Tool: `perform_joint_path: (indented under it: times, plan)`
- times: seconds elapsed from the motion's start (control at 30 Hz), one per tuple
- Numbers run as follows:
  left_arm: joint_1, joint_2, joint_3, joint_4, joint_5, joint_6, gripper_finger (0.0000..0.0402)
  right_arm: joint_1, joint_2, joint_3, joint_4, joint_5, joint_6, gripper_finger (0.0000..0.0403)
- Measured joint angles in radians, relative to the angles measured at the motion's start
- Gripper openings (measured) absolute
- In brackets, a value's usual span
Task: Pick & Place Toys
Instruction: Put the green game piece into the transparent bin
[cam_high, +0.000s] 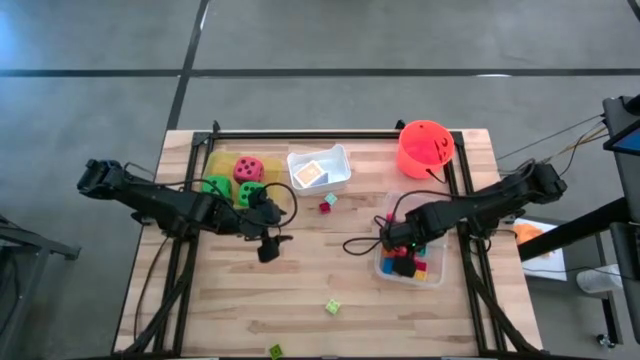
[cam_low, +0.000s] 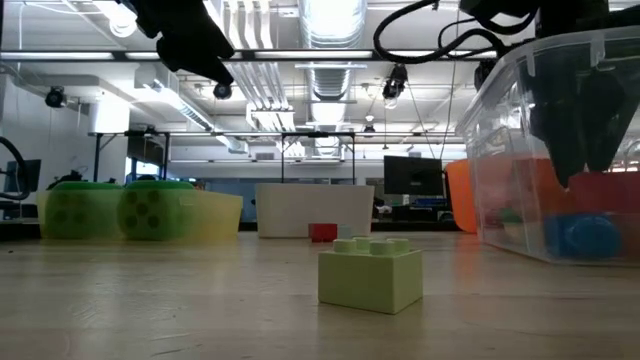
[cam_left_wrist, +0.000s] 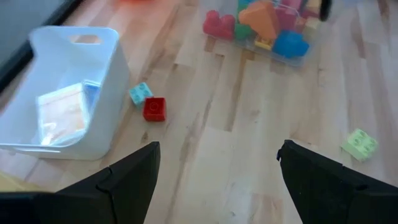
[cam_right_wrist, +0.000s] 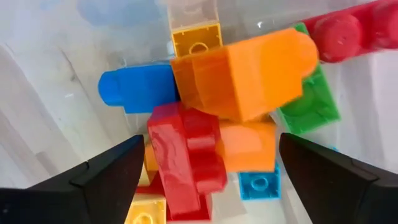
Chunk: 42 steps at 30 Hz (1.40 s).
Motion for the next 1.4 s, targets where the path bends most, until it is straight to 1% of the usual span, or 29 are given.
perform_joint_path:
  times: [0.07,0.1,0.13,0.23,0.33,0.47,0.63,0.77,0.87,0.97,1.07,1.13,1.27,1.4]
  plan:
    - [0.0,0.001,0.0,0.006,-0.019,-0.001,0.0315,0.001,0.0,0.022,-0.04,0.005,0.003,0.0368]
    - [0.0,0.002,0.0,0.006,-0.013,-0.004,0.0315,0.005,0.0,0.034,-0.06,0.012,0.004,0.0368]
    - [0.0,0.003,0.0,0.006,0.011,-0.005,0.0315,0.011,0.0,0.048,-0.08,0.031,0.004,0.0368]
    - [-0.004,0.003,0.004,0.002,0.127,-0.032,0.0315,0.036,-0.002,0.089,-0.137,0.091,0.018,0.0368]
    - [-0.041,0.003,0.019,-0.018,0.146,-0.057,0.0315,0.066,-0.002,0.125,-0.179,0.137,0.051,0.0368]
    - [-0.118,0.003,0.041,-0.036,0.15,-0.073,0.0315,0.119,-0.002,0.164,-0.187,0.203,0.088,0.0368]
    - [-0.236,0.013,0.04,-0.039,0.15,-0.097,0.0315,0.191,-0.002,0.207,-0.186,0.287,0.164,0.0369]
    - [-0.336,0.067,0.041,-0.03,0.154,-0.139,0.0315,0.26,-0.001,0.229,-0.183,0.384,0.247,0.0369]
    - [-0.393,0.125,0.056,-0.032,0.177,-0.201,0.0315,0.3,-0.001,0.233,-0.173,0.473,0.3,0.0369]
    - [-0.426,0.196,0.109,-0.037,0.199,-0.276,0.0315,0.321,0.0,0.239,-0.143,0.563,0.374,0.0369]
    - [-0.455,0.282,0.19,-0.07,0.218,-0.349,0.0315,0.331,0.0,0.23,-0.068,0.61,0.424,0.0369]
    - [-0.474,0.35,0.266,-0.132,0.229,-0.391,0.0315,0.337,0.004,0.22,-0.007,0.637,0.423,0.0369]
    - [-0.503,0.492,0.429,-0.267,0.239,-0.499,0.0315,0.346,0.021,0.198,0.14,0.724,0.42,0.0369]
    - [-0.52,0.617,0.568,-0.365,0.278,-0.606,0.0315,0.353,0.06,0.182,0.215,0.747,0.411,0.0369]
